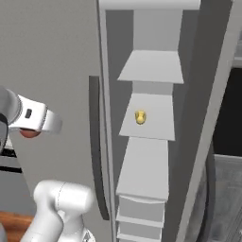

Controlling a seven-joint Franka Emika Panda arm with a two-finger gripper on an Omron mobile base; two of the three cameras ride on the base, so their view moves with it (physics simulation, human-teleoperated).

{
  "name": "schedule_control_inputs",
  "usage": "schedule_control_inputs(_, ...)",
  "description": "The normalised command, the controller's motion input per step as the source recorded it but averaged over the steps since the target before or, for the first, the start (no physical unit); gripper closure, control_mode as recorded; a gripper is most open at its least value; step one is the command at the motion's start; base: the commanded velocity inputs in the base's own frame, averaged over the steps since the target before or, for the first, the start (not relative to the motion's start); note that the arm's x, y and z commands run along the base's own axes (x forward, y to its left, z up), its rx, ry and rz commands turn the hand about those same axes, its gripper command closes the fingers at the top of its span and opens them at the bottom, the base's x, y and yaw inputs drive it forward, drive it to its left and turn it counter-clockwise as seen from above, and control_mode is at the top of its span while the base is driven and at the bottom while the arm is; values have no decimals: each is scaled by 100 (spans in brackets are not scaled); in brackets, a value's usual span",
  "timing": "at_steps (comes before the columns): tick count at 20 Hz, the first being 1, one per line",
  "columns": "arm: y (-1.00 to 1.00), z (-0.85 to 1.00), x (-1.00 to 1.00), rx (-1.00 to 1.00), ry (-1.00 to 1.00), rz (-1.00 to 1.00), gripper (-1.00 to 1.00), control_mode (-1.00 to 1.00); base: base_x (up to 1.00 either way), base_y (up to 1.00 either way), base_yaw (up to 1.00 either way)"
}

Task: Take the peach, lime, and potato from the freezer and place them in the bowl on the counter.

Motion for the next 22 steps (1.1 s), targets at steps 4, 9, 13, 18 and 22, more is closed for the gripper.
schedule_control_inputs(4,0,0,0,0,0,0,100,100,1,100,0)
schedule_control_inputs(9,0,0,0,0,0,0,100,100,3,100,0)
schedule_control_inputs(13,0,0,0,0,0,0,100,100,4,100,0)
schedule_control_inputs(18,0,0,0,0,0,0,100,100,17,95,0)
schedule_control_inputs(22,0,0,0,0,0,0,100,100,23,74,0)
